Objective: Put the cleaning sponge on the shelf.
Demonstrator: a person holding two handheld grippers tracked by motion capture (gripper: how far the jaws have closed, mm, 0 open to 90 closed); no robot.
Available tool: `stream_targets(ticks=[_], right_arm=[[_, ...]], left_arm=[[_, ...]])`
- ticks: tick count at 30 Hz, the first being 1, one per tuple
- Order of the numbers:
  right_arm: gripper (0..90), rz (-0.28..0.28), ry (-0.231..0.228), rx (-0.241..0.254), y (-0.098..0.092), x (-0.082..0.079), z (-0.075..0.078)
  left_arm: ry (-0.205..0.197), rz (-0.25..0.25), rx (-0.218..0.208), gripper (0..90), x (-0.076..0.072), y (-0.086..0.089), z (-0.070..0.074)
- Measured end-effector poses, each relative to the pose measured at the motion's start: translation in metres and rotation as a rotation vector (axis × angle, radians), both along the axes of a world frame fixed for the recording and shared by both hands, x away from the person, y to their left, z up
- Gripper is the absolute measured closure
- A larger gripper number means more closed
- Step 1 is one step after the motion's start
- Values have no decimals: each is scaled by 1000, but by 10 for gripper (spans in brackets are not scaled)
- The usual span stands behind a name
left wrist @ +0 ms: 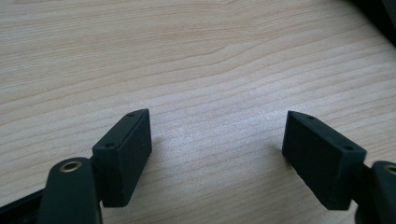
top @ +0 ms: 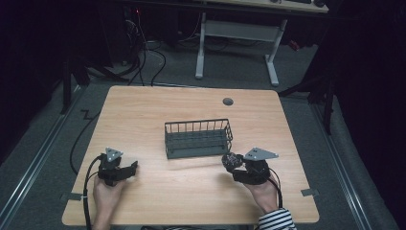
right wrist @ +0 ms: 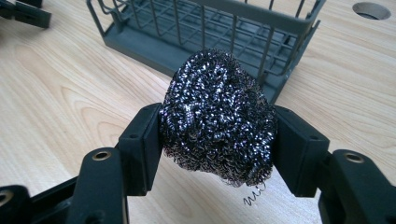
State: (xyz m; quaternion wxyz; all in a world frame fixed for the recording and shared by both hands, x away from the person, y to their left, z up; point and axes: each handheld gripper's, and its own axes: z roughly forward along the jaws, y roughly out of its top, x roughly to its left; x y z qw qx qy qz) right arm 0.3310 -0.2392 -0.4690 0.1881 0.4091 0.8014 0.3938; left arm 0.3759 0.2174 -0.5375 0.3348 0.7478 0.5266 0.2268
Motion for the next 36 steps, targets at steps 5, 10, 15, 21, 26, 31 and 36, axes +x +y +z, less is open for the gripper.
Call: stream_targets(ticks=[5, 10, 15, 21, 26, 31, 36], right_arm=[[399, 17, 14, 25, 0, 1, 10], [399, 29, 4, 72, -2, 4, 25], [399, 43, -3, 99, 3, 13, 41], [400, 57, -10, 101, 13, 26, 55], [399, 43, -5, 121, 17, 39, 63], [399, 31, -14, 103, 26, 56, 70], [399, 38, 5, 90, 37, 72, 73]], left_arm=[[1, 0, 1, 244, 0, 0, 0], [0, 0, 1, 242, 0, 0, 0], [1, -1, 2, 242, 0, 0, 0], [1, -2, 2, 240, 0, 0, 0], [1, -7, 1, 240, 0, -1, 0], [1, -6, 1, 240, 0, -1, 0], [1, -6, 1, 240, -1, -1, 0]])
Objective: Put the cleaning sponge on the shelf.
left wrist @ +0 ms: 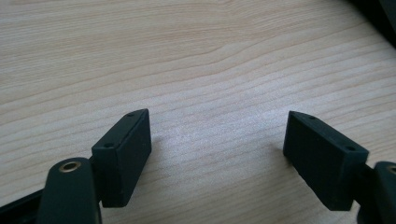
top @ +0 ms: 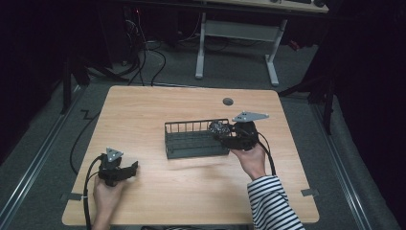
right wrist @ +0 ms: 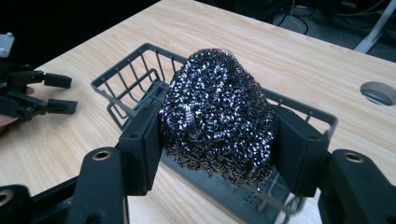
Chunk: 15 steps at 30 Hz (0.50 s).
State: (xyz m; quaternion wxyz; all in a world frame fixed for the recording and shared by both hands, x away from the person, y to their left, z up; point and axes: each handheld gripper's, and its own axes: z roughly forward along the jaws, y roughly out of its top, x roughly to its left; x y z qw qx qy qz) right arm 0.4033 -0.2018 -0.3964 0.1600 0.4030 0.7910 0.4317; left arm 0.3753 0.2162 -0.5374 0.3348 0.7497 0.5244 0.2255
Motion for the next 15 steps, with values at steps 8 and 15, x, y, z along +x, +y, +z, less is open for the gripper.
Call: stream_targets(ticks=[8, 15], right_arm=[[398, 8, 32, -43, 19, 22, -2], [390, -6, 99, -90, 33, 41, -17]], left_arm=[[1, -1, 0, 239, 0, 0, 0], [-1, -3, 0, 238, 0, 0, 0]])
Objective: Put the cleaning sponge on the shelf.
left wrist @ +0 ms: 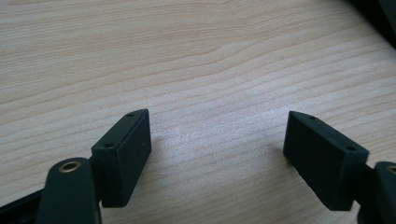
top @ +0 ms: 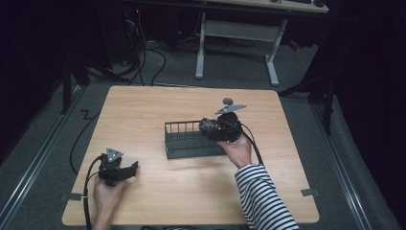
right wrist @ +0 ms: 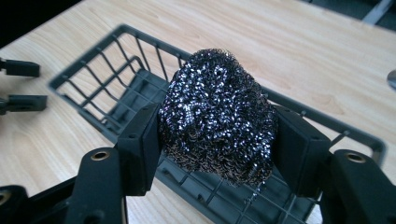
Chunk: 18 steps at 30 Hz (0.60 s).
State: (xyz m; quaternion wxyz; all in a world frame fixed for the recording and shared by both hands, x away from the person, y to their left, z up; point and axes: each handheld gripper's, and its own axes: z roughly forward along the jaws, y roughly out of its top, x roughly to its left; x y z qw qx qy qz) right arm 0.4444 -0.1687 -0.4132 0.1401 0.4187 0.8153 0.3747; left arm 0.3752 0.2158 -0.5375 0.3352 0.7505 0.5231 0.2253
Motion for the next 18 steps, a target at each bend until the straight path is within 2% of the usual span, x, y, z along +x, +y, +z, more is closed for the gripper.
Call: stream_targets(ticks=[6, 12, 18], right_arm=[[380, -21, 52, -19, 4, 12, -14], [351, -31, 84, -39, 6, 18, -21], [283, -33, 73, -39, 4, 18, -21]], left_arm=[[0, -1, 1, 238, 0, 0, 0], [0, -1, 1, 238, 0, 0, 0], [0, -1, 1, 237, 0, 0, 0]])
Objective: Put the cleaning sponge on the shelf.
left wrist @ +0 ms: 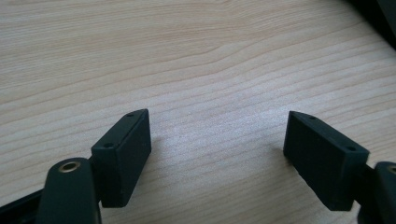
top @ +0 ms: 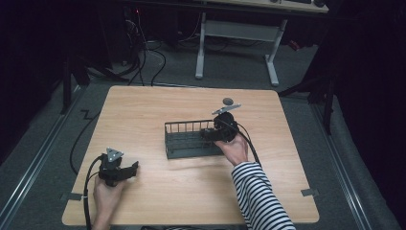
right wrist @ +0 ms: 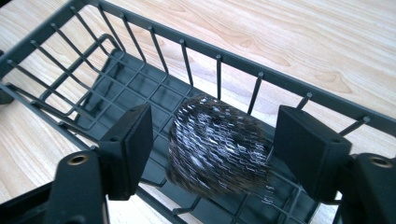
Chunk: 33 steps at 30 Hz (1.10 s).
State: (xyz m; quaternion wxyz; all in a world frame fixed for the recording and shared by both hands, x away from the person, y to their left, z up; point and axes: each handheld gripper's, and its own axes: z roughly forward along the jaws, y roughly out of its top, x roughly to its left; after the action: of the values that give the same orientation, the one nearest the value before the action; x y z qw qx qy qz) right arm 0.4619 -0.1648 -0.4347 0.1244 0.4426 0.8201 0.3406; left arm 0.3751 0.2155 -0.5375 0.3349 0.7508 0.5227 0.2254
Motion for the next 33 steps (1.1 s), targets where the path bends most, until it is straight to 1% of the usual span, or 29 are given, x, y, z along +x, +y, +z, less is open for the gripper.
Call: stream_targets(ticks=[4, 5, 7, 8, 10, 14, 16, 18, 25, 29, 30, 32, 33], right_arm=[[268, 16, -7, 19, -4, -3, 3], [269, 23, -20, 20, -5, -3, 3], [273, 20, -24, 21, -6, -5, 4], [280, 21, -38, 22, -7, -6, 5], [292, 15, -53, 28, -9, -9, 8], [304, 21, -66, 34, -13, -13, 14], [311, 17, -85, 36, -16, -16, 17], [322, 11, -112, 41, -19, -19, 20], [339, 4, -126, 55, -32, -29, 30], [354, -6, -149, 62, -40, -34, 35], [355, -14, -151, 72, -44, -36, 36], [356, -16, -146, 74, -50, -38, 36], [356, -18, -146, 67, -53, -39, 36]], left_arm=[[0, 1, 0, 237, 0, 0, 0], [0, 1, 0, 237, 0, 0, 0], [0, 1, 0, 237, 0, 0, 0], [0, 1, 0, 237, 0, 0, 0], [0, 1, 0, 237, 0, 0, 0], [0, 0, -1, 237, 0, 0, 0], [2, 0, 0, 236, 0, 0, 0], [1, 0, -1, 236, 0, 0, 0], [1, -1, -1, 235, 0, 0, 0], [1, -1, -1, 235, 0, 0, 0], [1, 0, -1, 235, 0, 0, 0], [1, 0, -1, 234, 0, 0, 0], [1, -1, -1, 234, 0, 0, 0]])
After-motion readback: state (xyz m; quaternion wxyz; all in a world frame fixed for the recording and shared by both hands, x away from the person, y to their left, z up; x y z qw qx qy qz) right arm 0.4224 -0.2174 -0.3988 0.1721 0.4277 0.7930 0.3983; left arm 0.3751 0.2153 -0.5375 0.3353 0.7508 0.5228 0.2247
